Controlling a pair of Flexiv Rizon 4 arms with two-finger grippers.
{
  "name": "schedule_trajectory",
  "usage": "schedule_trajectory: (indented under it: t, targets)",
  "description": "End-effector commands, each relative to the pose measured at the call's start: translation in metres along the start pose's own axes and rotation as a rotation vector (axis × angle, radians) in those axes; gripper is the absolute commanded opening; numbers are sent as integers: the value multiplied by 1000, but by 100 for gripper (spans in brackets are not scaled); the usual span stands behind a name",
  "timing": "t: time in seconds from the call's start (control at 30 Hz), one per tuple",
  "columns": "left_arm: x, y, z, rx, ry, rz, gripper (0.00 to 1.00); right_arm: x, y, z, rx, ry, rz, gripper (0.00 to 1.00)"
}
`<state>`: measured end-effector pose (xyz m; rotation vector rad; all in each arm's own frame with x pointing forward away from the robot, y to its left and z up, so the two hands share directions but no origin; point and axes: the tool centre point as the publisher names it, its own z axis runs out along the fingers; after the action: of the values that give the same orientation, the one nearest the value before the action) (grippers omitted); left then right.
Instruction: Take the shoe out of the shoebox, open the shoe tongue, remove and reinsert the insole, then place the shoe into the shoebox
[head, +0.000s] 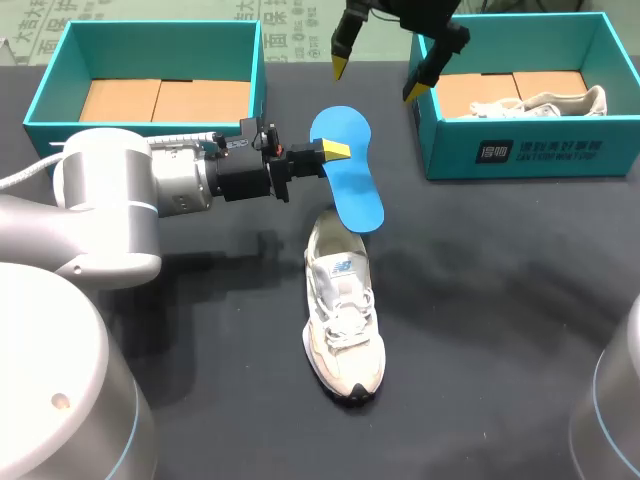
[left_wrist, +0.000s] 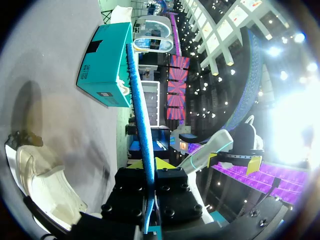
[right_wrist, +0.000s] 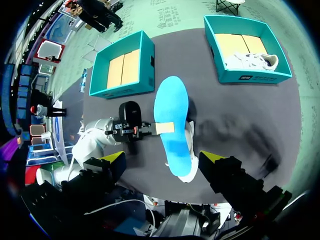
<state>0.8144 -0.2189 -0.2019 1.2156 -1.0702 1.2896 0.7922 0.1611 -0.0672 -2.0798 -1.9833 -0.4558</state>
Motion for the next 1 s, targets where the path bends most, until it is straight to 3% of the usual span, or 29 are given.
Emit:
schedule_trajectory:
  t: [0.03, 0.53, 1.0]
  targets:
    - [0, 0, 0, -1, -2, 0, 0, -14, 1, 2, -4, 366, 7, 100]
    - [0, 0, 0, -1, -2, 0, 0, -30, 2, 15, -16, 642, 20, 100]
    - [0, 0, 0, -1, -2, 0, 0, -32, 9, 29, 29, 768, 30, 100]
